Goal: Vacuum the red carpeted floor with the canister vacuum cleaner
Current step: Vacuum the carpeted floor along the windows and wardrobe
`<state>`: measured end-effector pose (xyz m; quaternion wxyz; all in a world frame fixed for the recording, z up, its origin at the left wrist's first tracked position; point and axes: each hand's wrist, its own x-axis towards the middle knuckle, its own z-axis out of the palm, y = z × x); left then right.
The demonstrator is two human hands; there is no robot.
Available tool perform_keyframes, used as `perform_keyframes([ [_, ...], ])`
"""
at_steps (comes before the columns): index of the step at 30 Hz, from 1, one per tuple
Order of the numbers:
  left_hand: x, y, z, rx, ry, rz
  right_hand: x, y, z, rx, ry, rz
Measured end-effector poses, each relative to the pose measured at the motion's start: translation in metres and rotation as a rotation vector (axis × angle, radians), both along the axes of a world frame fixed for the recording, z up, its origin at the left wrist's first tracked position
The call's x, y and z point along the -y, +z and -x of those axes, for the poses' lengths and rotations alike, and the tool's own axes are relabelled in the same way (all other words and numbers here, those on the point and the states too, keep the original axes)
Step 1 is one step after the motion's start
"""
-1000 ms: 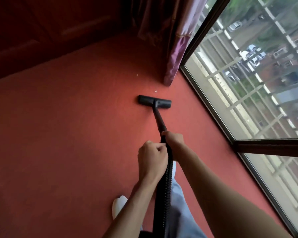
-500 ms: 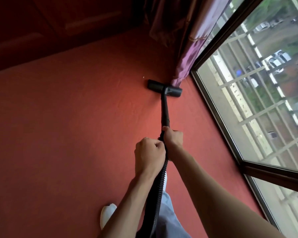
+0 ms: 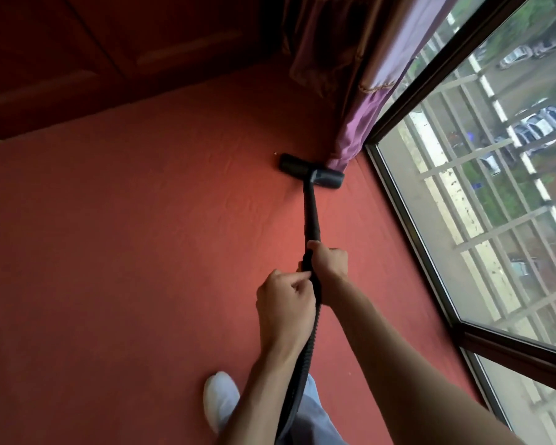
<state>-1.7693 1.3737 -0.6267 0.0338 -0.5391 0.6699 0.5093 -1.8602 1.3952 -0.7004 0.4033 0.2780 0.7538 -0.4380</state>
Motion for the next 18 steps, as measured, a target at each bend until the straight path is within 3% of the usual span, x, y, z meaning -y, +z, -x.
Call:
perform_keyframes([
  [9,0.031,0.022,-0.018,-0.1,-0.031,0.07,0.01,0.03,-0.013,0.031,0.114,-0.008],
  [18,0.063,0.017,-0.034,-0.019,0.029,0.109,0.056,0.018,-0.031,0.026,0.219,-0.048],
])
